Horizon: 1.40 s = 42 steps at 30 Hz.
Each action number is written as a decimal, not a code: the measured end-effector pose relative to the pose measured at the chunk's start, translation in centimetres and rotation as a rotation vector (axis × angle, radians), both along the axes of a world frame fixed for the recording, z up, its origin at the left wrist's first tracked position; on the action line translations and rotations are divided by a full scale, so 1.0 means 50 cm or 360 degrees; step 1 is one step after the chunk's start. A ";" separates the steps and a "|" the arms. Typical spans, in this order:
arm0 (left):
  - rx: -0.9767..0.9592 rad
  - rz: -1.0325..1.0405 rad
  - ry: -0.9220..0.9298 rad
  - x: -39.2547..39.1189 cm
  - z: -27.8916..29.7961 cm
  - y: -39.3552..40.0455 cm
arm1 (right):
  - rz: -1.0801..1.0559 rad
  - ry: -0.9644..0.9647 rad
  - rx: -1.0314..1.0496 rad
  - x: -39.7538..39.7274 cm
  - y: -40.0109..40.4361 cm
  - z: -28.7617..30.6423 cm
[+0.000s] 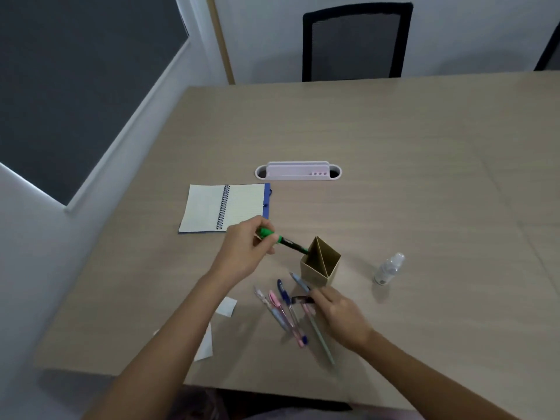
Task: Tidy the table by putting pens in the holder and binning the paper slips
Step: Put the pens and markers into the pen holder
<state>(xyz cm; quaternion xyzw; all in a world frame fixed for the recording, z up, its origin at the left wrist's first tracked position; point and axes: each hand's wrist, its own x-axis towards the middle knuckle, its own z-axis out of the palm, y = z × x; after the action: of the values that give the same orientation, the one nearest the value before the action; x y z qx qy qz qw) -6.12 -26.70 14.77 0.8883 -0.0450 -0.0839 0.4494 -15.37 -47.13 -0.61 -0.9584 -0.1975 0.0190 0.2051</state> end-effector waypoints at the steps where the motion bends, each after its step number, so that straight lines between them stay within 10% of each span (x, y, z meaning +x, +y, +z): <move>1: 0.0100 -0.0079 -0.0021 0.000 -0.004 -0.025 | -0.0050 -0.0055 0.0108 -0.019 -0.028 0.011; 11: 0.0808 -0.0432 -0.0231 0.044 -0.116 -0.160 | -0.0909 -0.0125 0.1232 0.059 -0.080 0.131; 20: 0.0480 -0.0107 -0.0077 0.050 -0.127 -0.086 | -0.0857 0.0066 0.0871 0.132 -0.034 0.046; 28: 0.0616 0.0320 0.0749 -0.039 -0.309 0.043 | -0.1008 0.0295 0.0607 0.001 -0.007 -0.028; 38: 0.0565 0.0322 0.0777 -0.014 -0.320 0.055 | -0.0495 0.0615 -0.0236 0.055 0.071 -0.048; 42: 0.0104 0.0399 0.0449 0.008 -0.220 0.082 | -0.0501 0.0609 -0.0335 0.039 0.034 -0.045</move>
<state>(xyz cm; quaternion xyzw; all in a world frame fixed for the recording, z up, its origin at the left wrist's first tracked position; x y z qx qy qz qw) -5.71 -22.61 3.77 0.8804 0.1323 -0.1525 0.4291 -13.43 -45.42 -2.87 -0.9723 -0.0008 0.1881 0.1385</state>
